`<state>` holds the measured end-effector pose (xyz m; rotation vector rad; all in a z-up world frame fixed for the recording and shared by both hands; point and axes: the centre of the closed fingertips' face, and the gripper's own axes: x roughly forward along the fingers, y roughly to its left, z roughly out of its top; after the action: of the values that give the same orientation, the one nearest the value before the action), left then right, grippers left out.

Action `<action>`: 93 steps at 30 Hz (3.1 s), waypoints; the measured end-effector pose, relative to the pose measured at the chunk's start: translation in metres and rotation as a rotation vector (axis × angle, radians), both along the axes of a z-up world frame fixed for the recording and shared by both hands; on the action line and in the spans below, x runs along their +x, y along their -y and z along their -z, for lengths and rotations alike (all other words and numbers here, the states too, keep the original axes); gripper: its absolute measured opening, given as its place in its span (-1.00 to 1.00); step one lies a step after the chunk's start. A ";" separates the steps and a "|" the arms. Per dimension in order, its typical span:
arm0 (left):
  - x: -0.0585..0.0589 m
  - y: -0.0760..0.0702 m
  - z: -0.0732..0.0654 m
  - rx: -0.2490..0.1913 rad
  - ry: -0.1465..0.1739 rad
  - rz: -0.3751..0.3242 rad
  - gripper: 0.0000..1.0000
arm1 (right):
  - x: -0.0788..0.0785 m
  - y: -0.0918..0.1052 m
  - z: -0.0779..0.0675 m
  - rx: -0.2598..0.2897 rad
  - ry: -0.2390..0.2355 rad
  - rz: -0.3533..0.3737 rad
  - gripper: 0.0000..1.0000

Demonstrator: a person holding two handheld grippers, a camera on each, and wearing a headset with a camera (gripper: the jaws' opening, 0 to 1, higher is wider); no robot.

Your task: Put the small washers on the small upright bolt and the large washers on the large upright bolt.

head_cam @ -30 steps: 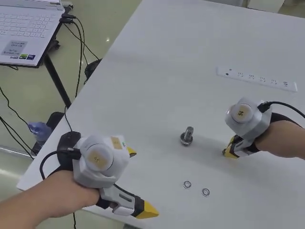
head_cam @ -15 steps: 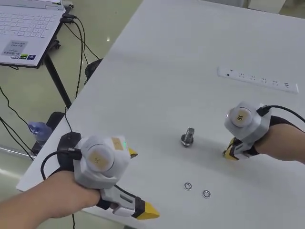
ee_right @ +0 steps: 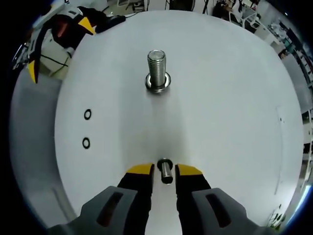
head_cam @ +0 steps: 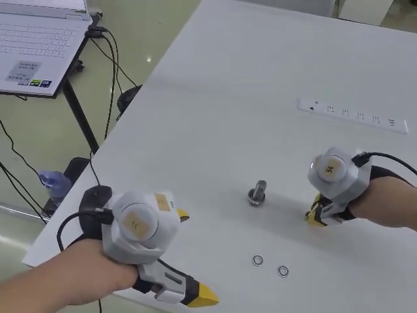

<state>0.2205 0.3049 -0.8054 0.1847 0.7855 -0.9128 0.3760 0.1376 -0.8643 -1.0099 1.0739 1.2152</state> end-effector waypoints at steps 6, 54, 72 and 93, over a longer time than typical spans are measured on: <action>0.000 -0.001 -0.002 -0.001 0.005 -0.005 0.80 | 0.004 0.000 -0.002 0.016 -0.010 0.009 -0.54; -0.004 -0.003 -0.025 -0.019 0.100 -0.012 0.87 | -0.098 -0.086 -0.028 0.134 -0.022 -0.236 -0.36; -0.013 0.002 -0.020 -0.017 0.085 0.013 0.84 | -0.122 -0.083 0.009 0.106 -0.013 -0.256 -0.41; -0.011 -0.002 -0.019 -0.024 0.076 0.016 0.77 | -0.120 -0.084 0.016 0.073 -0.013 -0.211 -0.50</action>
<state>0.2100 0.3065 -0.7861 0.2040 0.7036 -0.9243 0.2557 0.2215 -0.8802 -1.0806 0.9435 1.4224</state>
